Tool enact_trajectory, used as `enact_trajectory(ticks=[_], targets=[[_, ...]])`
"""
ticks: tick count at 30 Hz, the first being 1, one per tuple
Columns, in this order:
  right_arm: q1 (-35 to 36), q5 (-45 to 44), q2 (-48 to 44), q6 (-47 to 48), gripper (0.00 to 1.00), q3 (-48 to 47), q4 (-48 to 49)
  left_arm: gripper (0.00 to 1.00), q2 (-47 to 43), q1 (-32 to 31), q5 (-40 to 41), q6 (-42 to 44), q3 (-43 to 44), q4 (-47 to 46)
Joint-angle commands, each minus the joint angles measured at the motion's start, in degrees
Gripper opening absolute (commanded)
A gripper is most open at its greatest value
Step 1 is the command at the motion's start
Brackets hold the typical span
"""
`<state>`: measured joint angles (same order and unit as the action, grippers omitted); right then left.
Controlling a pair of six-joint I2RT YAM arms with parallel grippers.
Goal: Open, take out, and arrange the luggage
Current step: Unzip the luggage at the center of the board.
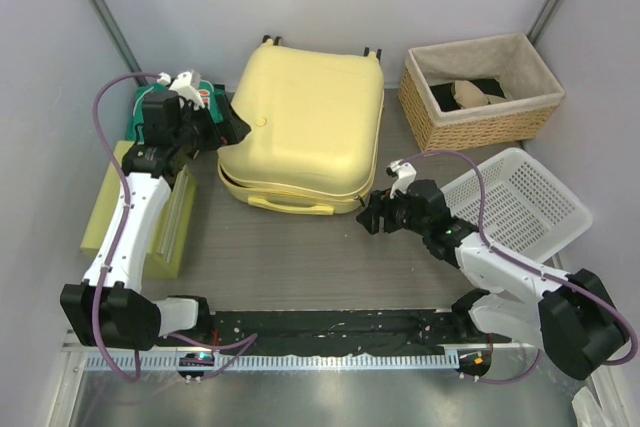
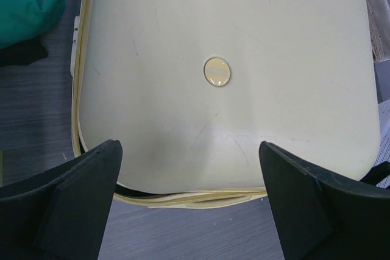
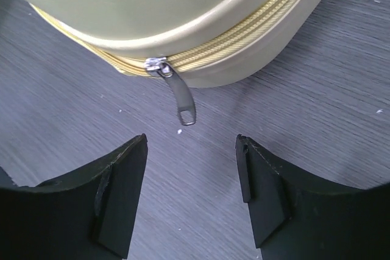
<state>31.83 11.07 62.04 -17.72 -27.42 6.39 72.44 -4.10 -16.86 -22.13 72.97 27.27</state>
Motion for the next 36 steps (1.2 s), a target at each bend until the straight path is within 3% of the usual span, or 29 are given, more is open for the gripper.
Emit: enact_trajectory(ticks=[1, 15, 20, 21, 22, 26, 34, 36], targets=[[0.4, -2.0, 2.3, 4.9, 0.68, -1.6, 5.9, 1.0, -2.6, 0.1, 0.6, 1.9, -2.2, -1.1], [0.3, 2.0, 8.0, 7.3, 0.65, -4.7, 13.0, 1.0, -3.6, 0.1, 0.7, 3.0, -2.8, 0.0], [0.3, 4.0, 9.7, 6.4, 0.49, -6.2, 12.7, 1.0, -4.2, 0.1, 1.0, 3.1, -2.9, 0.0], [0.3, 4.1, 9.7, 6.5, 0.43, -6.4, 12.3, 1.0, -4.3, 0.1, 1.0, 3.1, -3.0, 0.0], [0.3, 4.0, 9.6, 6.4, 0.3, -6.4, 12.3, 1.0, -4.3, 0.1, 1.0, 3.1, -3.0, 0.0], [0.3, 1.1, 8.3, 5.8, 0.03, -6.0, 11.3, 1.0, -4.2, 0.1, 1.1, 3.0, -3.1, -0.1], [0.3, -21.7, 8.1, 6.4, 0.01, -7.2, 2.0, 1.0, -3.3, 0.1, 0.2, 2.5, -3.3, -0.3], [0.3, -23.9, 8.2, 6.6, 0.01, -7.5, 1.2, 1.0, -3.1, 0.1, 0.3, 2.5, -3.3, -0.4]])
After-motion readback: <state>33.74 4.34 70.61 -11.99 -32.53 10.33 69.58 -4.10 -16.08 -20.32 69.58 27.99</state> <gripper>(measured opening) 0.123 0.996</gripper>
